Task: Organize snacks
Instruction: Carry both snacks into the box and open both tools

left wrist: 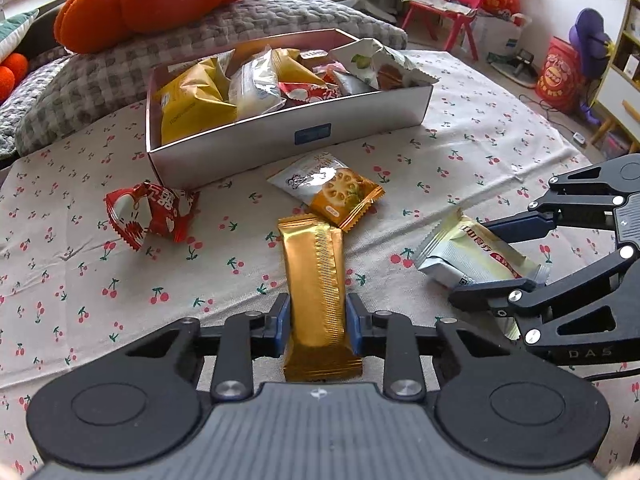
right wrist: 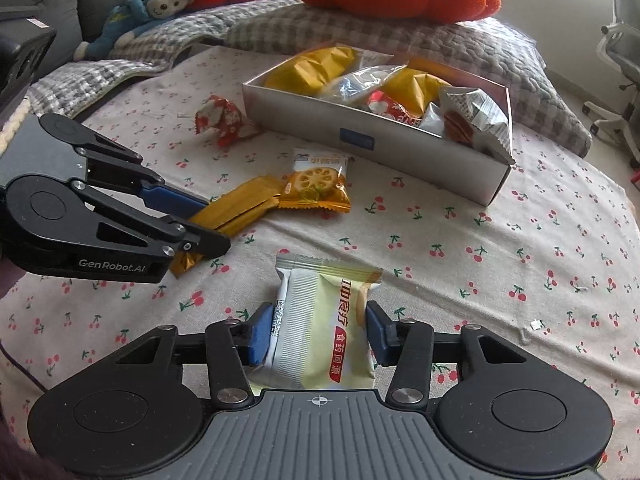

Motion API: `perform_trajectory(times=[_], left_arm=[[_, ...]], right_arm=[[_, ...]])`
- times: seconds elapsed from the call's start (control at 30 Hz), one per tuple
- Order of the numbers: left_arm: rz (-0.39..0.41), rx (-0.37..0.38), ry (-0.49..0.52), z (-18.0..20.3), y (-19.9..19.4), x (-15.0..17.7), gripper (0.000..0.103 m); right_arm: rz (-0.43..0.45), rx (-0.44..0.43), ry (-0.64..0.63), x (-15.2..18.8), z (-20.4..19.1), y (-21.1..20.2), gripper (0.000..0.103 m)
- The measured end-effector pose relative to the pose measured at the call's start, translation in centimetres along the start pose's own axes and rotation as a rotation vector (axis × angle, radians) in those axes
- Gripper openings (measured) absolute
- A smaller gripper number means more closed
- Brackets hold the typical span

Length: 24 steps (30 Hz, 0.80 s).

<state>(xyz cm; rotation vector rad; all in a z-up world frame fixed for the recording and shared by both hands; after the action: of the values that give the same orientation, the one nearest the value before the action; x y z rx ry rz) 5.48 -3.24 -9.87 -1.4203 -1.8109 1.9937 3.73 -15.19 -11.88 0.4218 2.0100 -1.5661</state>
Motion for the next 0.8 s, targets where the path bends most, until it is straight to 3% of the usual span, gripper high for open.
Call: perform_trajectory(times=[0.4,0.8], left_arm=[[0.006,0.009,-0.020,-0.3,-0.8,-0.1,0.026],[0.065,-0.007,-0.099,-2.4,-2.8,-1.9,0.026]], right_arm=[[0.033,0.022,0.052,-0.7,1.4,-1.0,0.046],[0.100,0.022,0.103,-3.9,1.7,-2.0,0.046]])
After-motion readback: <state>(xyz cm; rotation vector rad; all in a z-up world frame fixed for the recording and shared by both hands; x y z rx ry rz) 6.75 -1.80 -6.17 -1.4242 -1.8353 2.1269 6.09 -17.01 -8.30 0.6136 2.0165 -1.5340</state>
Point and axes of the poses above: each gripper's, at about its wrist camera, not at the fingertips, and y roughly the way its jaws point, z to its right, x to its underside, the point moved 7 cm from there along y, roughly the way its jaws point, and after that the axes turned 13 degrees about y, right-handed, at the moved point
